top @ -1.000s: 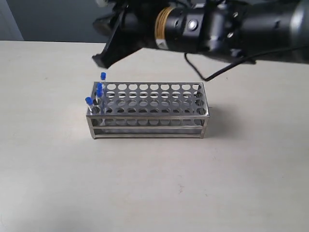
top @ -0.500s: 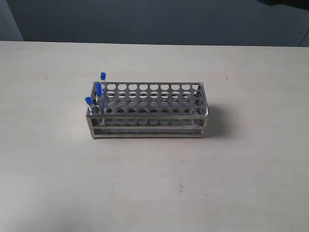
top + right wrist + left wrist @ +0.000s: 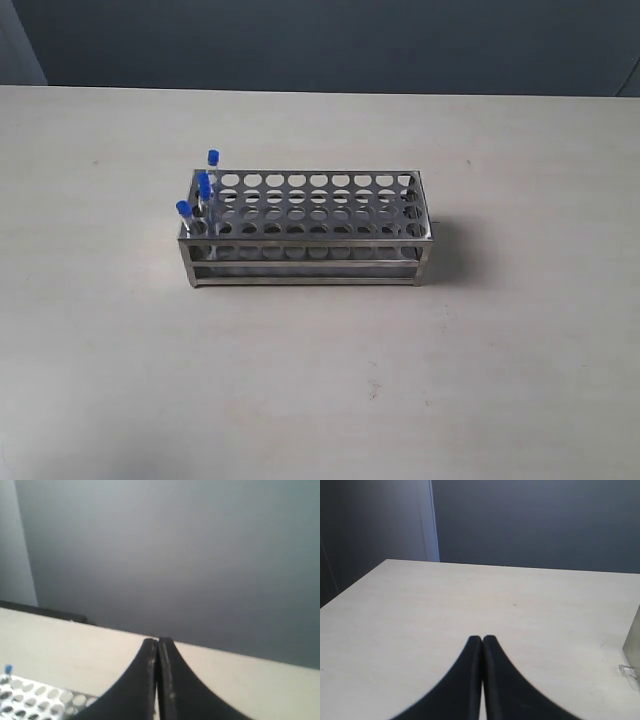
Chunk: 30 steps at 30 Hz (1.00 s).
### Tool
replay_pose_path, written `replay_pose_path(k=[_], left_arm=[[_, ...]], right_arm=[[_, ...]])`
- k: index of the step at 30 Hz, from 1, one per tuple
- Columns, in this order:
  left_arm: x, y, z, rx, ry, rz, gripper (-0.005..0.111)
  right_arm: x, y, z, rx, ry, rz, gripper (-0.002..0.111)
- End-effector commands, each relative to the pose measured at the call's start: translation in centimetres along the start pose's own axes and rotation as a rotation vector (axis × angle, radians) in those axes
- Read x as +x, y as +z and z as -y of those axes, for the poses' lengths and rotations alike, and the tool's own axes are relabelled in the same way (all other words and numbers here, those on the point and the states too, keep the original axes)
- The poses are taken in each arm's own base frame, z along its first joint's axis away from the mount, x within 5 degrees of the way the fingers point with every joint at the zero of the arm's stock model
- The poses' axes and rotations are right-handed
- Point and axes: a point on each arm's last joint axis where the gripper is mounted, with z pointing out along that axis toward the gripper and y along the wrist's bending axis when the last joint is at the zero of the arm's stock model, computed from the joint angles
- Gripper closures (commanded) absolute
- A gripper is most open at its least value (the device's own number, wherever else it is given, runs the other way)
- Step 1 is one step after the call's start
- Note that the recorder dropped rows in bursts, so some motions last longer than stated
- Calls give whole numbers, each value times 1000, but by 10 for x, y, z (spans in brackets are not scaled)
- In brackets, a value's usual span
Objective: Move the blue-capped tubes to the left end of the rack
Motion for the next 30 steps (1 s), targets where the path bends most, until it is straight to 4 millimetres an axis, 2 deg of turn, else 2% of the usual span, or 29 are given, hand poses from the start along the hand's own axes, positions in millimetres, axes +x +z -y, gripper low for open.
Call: replay_pose_path(k=[1, 4, 7, 19, 22, 30], left_arm=[[1, 0, 1, 8, -5, 2, 106], [1, 0, 1, 8, -5, 2, 106], [1, 0, 1, 8, -5, 2, 106], [1, 0, 1, 8, -5, 2, 106], [1, 0, 1, 8, -5, 2, 106], [1, 0, 1, 8, -5, 2, 106]], right_arm=[[50, -15, 19, 138, 78, -55, 108], [87, -25, 26, 205, 126, -16, 108], [114, -31, 29, 252, 136, -31, 108], [173, -44, 22, 226, 66, -111, 108], [173, -50, 22, 249, 58, -51, 108], [177, -61, 27, 383, 73, -60, 108]])
